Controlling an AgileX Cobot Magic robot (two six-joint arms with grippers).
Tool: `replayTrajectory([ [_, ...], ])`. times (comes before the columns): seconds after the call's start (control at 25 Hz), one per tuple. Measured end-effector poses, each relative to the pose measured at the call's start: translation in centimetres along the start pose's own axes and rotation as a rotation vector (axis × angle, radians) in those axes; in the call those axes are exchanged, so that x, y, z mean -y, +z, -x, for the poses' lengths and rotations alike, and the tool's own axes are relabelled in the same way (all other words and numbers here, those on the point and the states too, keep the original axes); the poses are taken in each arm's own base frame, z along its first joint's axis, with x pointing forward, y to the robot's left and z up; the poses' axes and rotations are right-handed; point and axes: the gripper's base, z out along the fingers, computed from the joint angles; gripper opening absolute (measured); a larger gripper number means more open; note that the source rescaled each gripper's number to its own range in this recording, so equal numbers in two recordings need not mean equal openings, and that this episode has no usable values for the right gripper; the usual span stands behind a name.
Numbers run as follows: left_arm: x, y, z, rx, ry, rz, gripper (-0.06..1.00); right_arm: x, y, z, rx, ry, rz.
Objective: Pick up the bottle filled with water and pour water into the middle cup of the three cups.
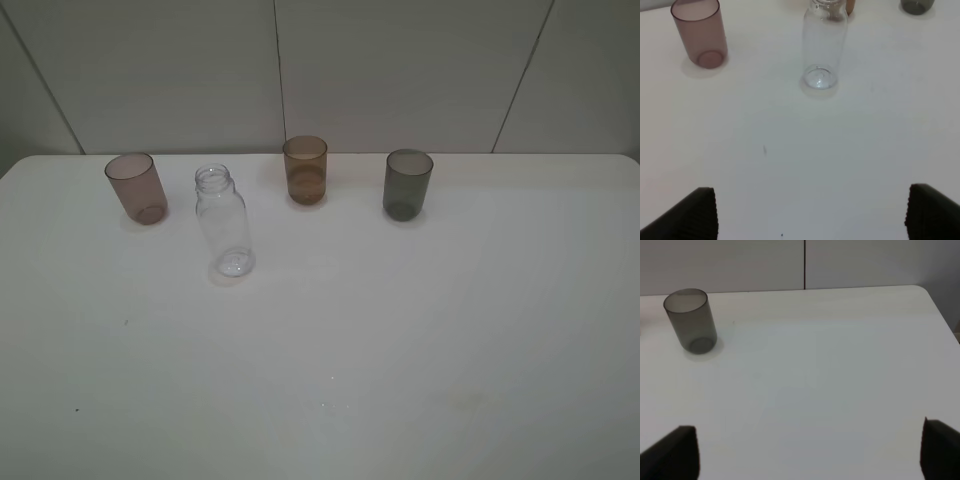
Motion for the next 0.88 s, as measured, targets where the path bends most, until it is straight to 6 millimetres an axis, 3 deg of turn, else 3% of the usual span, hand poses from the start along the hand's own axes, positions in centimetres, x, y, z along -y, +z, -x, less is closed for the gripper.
replayTrajectory([
  [0.4,0.04,0.01,0.05,0.005,-0.011,0.016,0.95,0.0,0.0,0.0,0.0,0.0,0.0],
  [0.88,0.24,0.15,0.11,0.016,-0.161,0.312,0.95,0.0,0.0,0.0,0.0,0.0,0.0],
])
